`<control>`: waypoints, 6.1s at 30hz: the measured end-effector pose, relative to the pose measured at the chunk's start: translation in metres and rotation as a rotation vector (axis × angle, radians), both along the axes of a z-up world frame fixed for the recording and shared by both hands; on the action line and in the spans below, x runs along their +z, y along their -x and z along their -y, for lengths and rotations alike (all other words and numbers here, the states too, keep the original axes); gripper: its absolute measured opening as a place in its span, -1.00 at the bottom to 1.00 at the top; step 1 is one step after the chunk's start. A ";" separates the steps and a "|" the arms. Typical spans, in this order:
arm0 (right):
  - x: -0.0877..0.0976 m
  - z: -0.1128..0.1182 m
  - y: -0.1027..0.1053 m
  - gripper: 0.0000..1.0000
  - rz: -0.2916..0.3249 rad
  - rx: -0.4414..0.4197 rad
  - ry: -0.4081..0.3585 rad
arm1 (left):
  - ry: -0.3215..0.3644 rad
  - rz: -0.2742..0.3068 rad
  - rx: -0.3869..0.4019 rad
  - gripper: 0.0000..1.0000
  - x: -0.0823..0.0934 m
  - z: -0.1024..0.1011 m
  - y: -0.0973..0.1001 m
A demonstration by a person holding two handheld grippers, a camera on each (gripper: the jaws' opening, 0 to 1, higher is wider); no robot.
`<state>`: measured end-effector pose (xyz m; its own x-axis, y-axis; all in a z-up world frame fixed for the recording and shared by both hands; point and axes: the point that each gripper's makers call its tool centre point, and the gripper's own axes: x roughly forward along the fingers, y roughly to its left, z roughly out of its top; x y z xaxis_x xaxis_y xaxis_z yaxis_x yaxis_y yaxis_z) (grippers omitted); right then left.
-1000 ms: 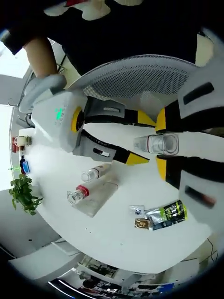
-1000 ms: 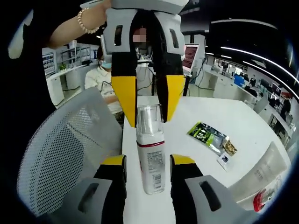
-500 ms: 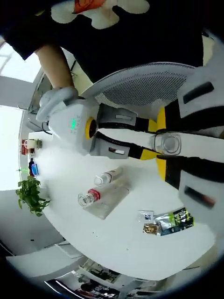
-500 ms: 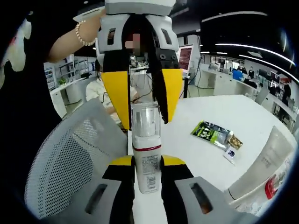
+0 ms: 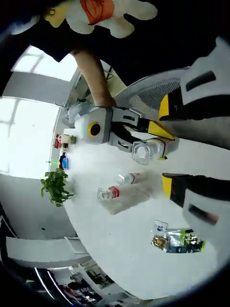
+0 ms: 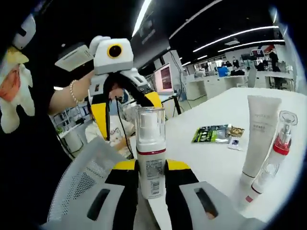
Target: Arrange the skincare products in the storage area until every visible bottle or jar stands upright without overlapping.
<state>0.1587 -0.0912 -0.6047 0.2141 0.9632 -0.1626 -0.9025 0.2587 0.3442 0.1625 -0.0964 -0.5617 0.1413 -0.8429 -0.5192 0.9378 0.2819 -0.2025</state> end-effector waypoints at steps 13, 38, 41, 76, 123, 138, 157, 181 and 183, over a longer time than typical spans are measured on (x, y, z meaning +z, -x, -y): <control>0.020 -0.009 0.007 -0.60 -0.015 0.019 -0.092 | 0.216 -0.037 0.045 -0.31 0.016 0.017 0.001; -0.017 0.001 -0.001 -0.58 0.131 -0.007 0.165 | -0.080 0.074 -0.057 -0.60 -0.020 0.023 0.003; -0.024 0.003 -0.001 -0.58 0.144 -0.005 0.196 | -0.093 0.075 -0.064 -0.60 -0.027 0.023 0.004; -0.086 0.036 -0.011 -0.49 0.092 -0.064 0.418 | -0.224 0.093 -0.136 -0.63 -0.101 0.044 -0.010; -0.079 0.129 -0.020 -0.08 0.107 -0.384 0.580 | -0.607 0.654 -0.902 -0.19 -0.162 0.069 -0.020; -0.094 0.148 -0.031 -0.07 0.068 -0.537 0.589 | -0.635 0.470 -0.893 -0.43 -0.200 0.065 -0.007; -0.107 0.146 -0.026 0.03 0.004 -0.554 0.524 | -0.522 0.236 -0.566 -0.47 -0.200 0.061 -0.005; -0.108 0.130 -0.013 -0.02 -0.021 -0.455 0.501 | -0.115 -0.066 0.030 -0.47 -0.146 0.033 -0.022; -0.112 0.125 -0.007 -0.02 -0.006 -0.402 0.540 | -0.058 -0.091 0.086 -0.47 -0.141 0.030 -0.027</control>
<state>0.1661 -0.2164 -0.7163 0.5363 0.5922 -0.6014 -0.6988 0.7112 0.0772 0.1896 -0.1268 -0.7022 0.1618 -0.7977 -0.5810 0.8883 0.3742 -0.2664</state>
